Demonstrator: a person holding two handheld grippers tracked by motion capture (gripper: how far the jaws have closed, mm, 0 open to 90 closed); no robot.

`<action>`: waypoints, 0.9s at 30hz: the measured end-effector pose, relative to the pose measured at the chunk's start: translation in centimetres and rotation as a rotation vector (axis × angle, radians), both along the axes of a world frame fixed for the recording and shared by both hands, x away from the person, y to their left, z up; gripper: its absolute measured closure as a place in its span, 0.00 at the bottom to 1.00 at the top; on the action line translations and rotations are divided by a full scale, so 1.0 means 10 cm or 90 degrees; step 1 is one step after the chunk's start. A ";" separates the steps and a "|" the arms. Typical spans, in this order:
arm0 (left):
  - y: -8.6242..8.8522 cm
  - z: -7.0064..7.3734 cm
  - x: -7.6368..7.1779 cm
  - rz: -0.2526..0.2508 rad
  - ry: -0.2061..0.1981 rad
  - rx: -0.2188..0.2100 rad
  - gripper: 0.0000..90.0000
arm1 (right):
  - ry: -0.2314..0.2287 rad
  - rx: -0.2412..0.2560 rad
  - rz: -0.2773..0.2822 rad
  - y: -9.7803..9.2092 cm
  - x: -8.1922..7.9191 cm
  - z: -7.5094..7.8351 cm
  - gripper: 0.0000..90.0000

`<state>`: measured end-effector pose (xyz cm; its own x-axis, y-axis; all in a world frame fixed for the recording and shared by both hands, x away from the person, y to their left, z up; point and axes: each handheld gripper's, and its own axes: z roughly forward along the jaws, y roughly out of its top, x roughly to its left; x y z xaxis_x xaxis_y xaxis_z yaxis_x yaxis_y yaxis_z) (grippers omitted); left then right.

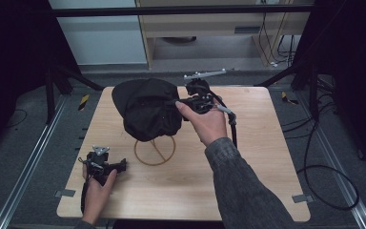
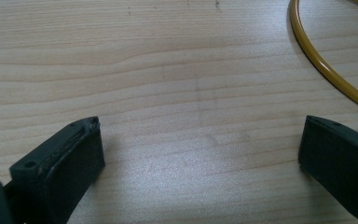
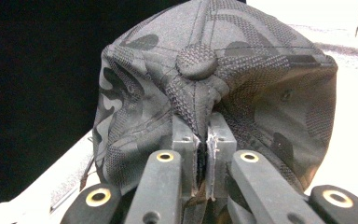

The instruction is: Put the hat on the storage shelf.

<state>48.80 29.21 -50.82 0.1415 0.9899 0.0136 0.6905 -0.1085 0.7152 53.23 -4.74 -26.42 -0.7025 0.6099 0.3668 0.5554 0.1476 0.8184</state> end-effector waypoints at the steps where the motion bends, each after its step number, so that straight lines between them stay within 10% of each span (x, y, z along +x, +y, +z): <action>1: 0.00 0.00 0.00 0.000 0.000 0.000 0.00 | -0.001 -0.002 0.001 0.01 0.00 -0.01 0.94; 27: 0.00 0.00 0.00 -0.002 0.003 0.002 0.00 | 0.024 -0.035 -0.004 0.17 0.12 -0.28 0.91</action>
<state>48.79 29.24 -50.79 0.1451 0.9893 0.0165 0.6929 -0.1136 0.7120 54.41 -3.05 -29.19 -0.6848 0.6340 0.3592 0.5872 0.1883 0.7872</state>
